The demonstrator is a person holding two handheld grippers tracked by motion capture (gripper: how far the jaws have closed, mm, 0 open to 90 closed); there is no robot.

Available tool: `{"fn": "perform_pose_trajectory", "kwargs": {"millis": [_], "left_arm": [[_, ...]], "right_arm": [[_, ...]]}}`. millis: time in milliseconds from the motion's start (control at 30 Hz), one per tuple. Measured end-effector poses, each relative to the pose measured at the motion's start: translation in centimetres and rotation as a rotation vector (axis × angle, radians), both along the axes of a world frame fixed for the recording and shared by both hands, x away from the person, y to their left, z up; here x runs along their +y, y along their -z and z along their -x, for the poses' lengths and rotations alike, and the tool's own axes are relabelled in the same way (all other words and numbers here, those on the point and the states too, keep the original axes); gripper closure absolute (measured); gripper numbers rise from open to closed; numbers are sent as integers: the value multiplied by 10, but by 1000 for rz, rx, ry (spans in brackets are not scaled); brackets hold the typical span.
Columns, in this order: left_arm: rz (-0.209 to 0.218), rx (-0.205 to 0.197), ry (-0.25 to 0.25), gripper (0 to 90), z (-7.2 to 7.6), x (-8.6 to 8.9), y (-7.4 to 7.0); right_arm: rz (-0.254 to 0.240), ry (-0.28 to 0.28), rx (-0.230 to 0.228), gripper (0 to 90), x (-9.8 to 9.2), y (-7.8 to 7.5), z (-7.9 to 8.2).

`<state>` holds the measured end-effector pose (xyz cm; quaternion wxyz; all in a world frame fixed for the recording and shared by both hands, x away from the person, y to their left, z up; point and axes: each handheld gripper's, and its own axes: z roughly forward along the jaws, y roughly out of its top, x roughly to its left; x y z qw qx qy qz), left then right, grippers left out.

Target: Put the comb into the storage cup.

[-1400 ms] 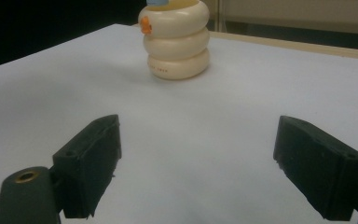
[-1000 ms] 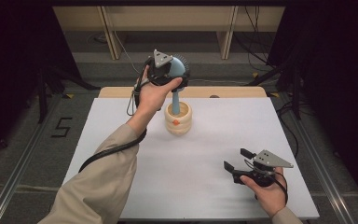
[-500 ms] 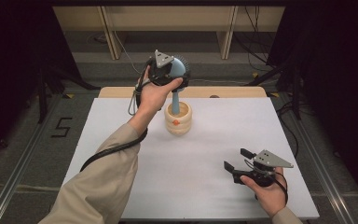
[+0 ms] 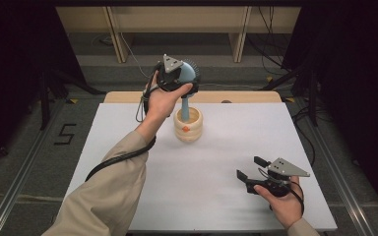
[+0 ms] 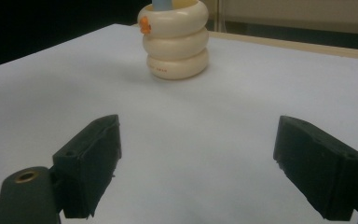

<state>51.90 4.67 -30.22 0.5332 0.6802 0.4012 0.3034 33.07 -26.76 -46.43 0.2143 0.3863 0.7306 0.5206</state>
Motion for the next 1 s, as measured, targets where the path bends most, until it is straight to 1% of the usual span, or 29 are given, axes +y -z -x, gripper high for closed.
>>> {"fn": "perform_pose_trajectory", "kwargs": {"millis": [467, 1000], "left_arm": [[-21, 5, -6, 194, -3, 0, 7], [-21, 11, -9, 194, -6, 0, 12]], "right_arm": [[-1, -1, -2, 158, 0, 0, 0], [-1, -1, -3, 158, 0, 0, 0]]}}
